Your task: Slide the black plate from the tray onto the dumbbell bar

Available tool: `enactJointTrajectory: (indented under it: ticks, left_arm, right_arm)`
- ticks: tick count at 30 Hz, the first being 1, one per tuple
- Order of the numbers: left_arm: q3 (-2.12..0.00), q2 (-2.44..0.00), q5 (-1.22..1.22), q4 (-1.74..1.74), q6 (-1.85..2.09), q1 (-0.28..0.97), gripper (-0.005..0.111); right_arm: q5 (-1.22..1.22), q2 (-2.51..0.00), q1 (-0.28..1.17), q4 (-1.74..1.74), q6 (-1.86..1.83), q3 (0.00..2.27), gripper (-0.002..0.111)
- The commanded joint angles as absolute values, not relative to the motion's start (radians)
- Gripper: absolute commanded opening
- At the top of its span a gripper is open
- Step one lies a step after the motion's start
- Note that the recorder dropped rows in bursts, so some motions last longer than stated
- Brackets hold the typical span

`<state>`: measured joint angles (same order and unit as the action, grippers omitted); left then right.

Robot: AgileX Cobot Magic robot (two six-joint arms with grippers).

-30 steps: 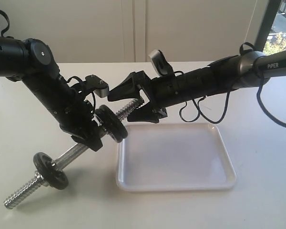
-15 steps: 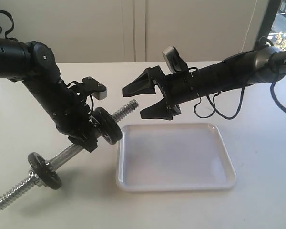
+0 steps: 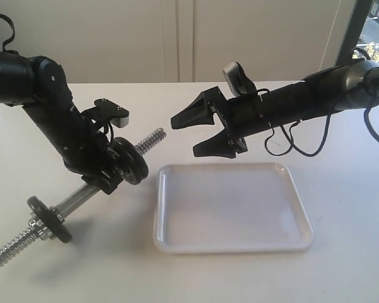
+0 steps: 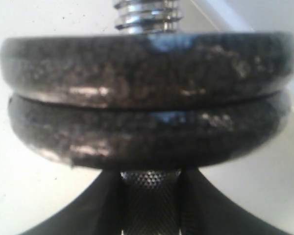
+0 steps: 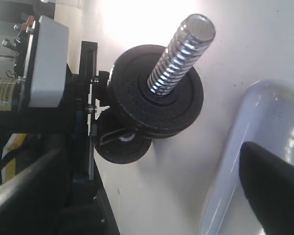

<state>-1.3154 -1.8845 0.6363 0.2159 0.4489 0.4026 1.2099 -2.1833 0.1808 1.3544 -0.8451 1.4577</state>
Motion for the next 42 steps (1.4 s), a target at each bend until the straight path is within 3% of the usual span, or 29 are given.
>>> enactJointTrajectory:
  ticks: [1,17,19,25,27,42]
  left_arm:
    - [-1.338,-1.878,0.629,0.268,0.443,0.401,0.000]
    - [-1.338,-1.898,0.632,0.272,0.410,0.401,0.001]
    - [-1.338,-1.898,0.635,0.272,0.410,0.401,0.007]
    - [-1.338,-1.898,0.651,0.272,0.410,0.401,0.051]
    - [-1.338,-1.898,0.652,0.272,0.405,0.401,0.059]
    - [-1.338,-1.892,0.666,0.272,0.395,0.401,0.061]
  right_arm:
    - [1.221,-2.173,0.174,1.343,-0.826,1.465,0.086]
    - [1.221,-2.173,0.174,1.285,-0.807,1.465,0.086]
    - [1.221,-2.173,0.174,1.285,-0.805,1.465,0.086]
    - [1.221,-2.173,0.174,1.283,-0.806,1.465,0.086]
    - [1.221,-2.173,0.174,1.283,-0.806,1.465,0.086]
    - [1.221,-2.173,0.174,1.282,-0.803,1.465,0.086]
